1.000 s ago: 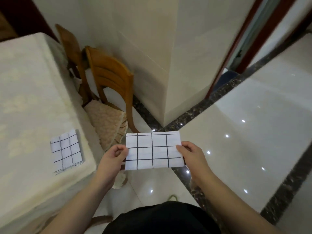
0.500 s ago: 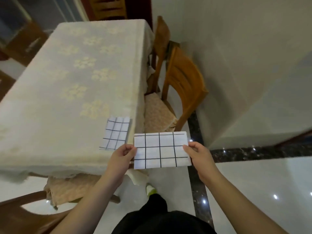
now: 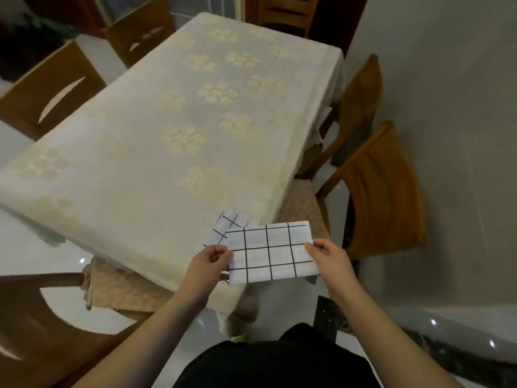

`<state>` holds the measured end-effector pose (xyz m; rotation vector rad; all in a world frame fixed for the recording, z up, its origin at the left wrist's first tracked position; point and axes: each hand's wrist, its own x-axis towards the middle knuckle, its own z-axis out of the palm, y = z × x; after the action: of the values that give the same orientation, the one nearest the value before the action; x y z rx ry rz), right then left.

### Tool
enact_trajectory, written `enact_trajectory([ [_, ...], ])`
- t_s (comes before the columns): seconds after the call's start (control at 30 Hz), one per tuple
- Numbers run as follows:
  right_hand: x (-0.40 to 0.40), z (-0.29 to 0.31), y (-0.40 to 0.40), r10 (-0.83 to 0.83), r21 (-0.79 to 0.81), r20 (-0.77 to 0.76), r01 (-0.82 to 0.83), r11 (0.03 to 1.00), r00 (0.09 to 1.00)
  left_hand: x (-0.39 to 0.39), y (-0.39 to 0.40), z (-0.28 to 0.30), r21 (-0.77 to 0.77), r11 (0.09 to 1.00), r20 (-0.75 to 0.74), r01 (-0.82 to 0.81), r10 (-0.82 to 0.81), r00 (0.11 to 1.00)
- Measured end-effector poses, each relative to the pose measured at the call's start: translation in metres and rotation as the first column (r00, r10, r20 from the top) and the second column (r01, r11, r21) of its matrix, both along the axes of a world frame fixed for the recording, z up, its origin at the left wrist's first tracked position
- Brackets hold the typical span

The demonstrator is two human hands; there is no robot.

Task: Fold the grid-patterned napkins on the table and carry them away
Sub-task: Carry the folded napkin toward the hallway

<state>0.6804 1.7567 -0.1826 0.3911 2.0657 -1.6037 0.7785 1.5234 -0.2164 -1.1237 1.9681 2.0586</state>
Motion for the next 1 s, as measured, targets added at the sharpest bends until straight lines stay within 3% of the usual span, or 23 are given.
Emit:
enact_trajectory([
  [0.17,-0.052,-0.016,-0.033,0.212,0.057,0.029,-0.214,0.975,0.977,-0.001,-0.009,-0.015,0.028,0.985,0.065,-0.168,0.165,0.984],
  [0.27,-0.081,-0.035,-0.057,0.387,0.129,0.01,-0.385,0.914,0.922,-0.001,-0.004,-0.025,0.007,0.957,0.111,-0.291,0.289,0.951],
  [0.43,-0.121,-0.069,-0.099,0.703,0.254,0.038,-0.687,0.681,0.71,0.004,0.015,-0.038,-0.12,0.873,0.196,-0.473,0.488,0.85],
  [0.53,-0.137,-0.084,-0.118,0.808,0.293,0.077,-0.788,0.542,0.585,0.004,0.026,-0.046,-0.153,0.806,0.225,-0.572,0.592,0.774],
  [0.67,-0.144,-0.096,-0.141,0.891,0.339,0.079,-0.853,0.398,0.447,-0.001,0.024,-0.052,-0.245,0.748,0.261,-0.617,0.664,0.701],
  [1.0,-0.154,-0.116,-0.164,0.931,0.453,0.095,-0.848,0.274,0.351,-0.015,0.014,-0.071,-0.309,0.725,0.324,-0.616,0.689,0.648],
])
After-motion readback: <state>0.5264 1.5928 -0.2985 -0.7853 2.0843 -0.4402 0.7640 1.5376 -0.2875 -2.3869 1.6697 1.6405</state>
